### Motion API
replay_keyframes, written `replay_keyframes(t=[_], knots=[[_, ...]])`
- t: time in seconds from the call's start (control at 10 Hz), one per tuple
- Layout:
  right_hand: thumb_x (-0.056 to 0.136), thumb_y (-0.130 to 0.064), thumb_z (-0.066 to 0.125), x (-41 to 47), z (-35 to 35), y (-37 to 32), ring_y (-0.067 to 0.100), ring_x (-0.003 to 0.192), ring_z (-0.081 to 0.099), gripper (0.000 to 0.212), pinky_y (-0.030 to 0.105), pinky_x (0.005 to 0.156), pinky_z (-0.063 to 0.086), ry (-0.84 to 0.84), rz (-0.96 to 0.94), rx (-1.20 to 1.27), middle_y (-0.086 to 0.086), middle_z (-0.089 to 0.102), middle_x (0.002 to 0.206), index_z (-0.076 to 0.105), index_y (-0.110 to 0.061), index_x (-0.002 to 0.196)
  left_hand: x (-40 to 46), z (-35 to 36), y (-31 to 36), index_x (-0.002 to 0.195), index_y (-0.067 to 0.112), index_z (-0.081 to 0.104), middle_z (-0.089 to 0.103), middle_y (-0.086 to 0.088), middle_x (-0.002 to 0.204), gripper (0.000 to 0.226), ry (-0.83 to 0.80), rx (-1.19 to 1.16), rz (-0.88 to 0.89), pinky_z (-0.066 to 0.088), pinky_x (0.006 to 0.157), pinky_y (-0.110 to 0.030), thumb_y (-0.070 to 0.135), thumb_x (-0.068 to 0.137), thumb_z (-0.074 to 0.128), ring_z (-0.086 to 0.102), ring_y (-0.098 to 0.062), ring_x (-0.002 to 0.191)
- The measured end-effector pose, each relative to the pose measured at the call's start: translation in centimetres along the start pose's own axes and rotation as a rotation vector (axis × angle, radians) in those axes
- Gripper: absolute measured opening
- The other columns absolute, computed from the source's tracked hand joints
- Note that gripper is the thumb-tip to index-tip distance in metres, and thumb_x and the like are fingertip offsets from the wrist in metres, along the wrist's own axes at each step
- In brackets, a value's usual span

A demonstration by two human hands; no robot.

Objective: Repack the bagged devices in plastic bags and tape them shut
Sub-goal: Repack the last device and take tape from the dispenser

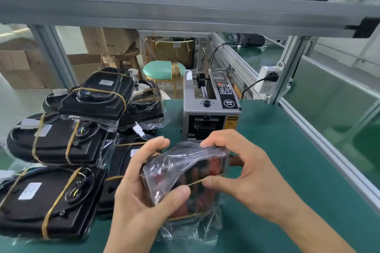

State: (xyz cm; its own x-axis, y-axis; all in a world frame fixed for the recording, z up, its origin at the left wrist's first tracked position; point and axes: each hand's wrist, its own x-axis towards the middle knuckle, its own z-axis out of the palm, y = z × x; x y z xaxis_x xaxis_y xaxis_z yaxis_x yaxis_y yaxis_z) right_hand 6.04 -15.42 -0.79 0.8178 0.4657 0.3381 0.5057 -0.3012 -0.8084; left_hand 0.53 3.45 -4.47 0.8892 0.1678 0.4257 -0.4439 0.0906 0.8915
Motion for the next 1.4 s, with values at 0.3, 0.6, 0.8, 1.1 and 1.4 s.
replay_keyframes(t=[0.3, 0.6, 0.8, 1.1, 1.4], knots=[[0.073, 0.013, 0.066, 0.0, 1.8, 0.4, 0.019, 0.098, 0.067, 0.031, 0.029, 0.080, 0.054, 0.217, -0.323, 0.058, -0.004, 0.063, 0.100, 0.064, -0.017, 0.063, 1.8, -0.8, 0.1, 0.066, 0.028, 0.067, 0.060, -0.001, 0.124, 0.020, -0.039, 0.230, 0.215, 0.048, 0.090, -0.037, 0.012, 0.057, 0.075, 0.059, -0.024, 0.110], [0.071, -0.009, 0.061, -1.0, 0.2, 0.9, 0.018, 0.107, 0.064, 0.029, 0.024, 0.090, 0.051, 0.162, -0.037, 0.391, 0.001, 0.068, 0.110, 0.076, -0.020, 0.093, 1.6, -0.5, 2.2, 0.089, 0.018, 0.068, 0.072, 0.007, 0.095, 0.042, -0.057, 0.402, -0.128, 0.050, 0.069, -0.006, 0.021, 0.048, 0.081, 0.068, 0.001, 0.084], [0.087, -0.019, 0.070, 4.2, 2.7, 4.4, 0.008, 0.057, 0.049, 0.006, 0.011, 0.044, 0.043, 0.545, 0.760, 0.485, -0.005, 0.057, 0.065, 0.075, -0.018, 0.088, 2.4, -2.2, 1.3, 0.062, 0.019, 0.054, 0.053, -0.006, 0.063, 0.058, -0.157, 0.120, -0.597, 0.035, 0.047, -0.006, -0.038, 0.062, 0.043, 0.056, -0.006, 0.056], [0.085, -0.011, 0.073, 8.2, 3.6, 4.1, 0.010, 0.053, 0.035, 0.006, 0.018, 0.044, 0.033, 0.728, 0.883, 0.567, 0.000, 0.048, 0.063, 0.069, -0.010, 0.089, 1.1, -2.2, 2.7, 0.083, -0.027, 0.062, 0.053, 0.000, 0.066, 0.058, -0.056, -0.010, -0.552, 0.037, 0.040, -0.005, -0.038, 0.035, 0.032, 0.054, -0.008, 0.044], [0.084, 0.000, 0.065, 9.8, 4.2, 3.8, 0.012, 0.040, 0.024, 0.034, 0.013, 0.028, 0.019, 0.827, 1.019, 0.744, 0.002, 0.034, 0.056, 0.039, -0.013, 0.067, -1.3, 0.5, 1.5, 0.080, 0.034, 0.058, 0.068, 0.010, 0.102, 0.042, 0.143, 0.395, 0.085, 0.051, 0.082, -0.029, 0.068, 0.061, 0.073, 0.066, -0.003, 0.089]])
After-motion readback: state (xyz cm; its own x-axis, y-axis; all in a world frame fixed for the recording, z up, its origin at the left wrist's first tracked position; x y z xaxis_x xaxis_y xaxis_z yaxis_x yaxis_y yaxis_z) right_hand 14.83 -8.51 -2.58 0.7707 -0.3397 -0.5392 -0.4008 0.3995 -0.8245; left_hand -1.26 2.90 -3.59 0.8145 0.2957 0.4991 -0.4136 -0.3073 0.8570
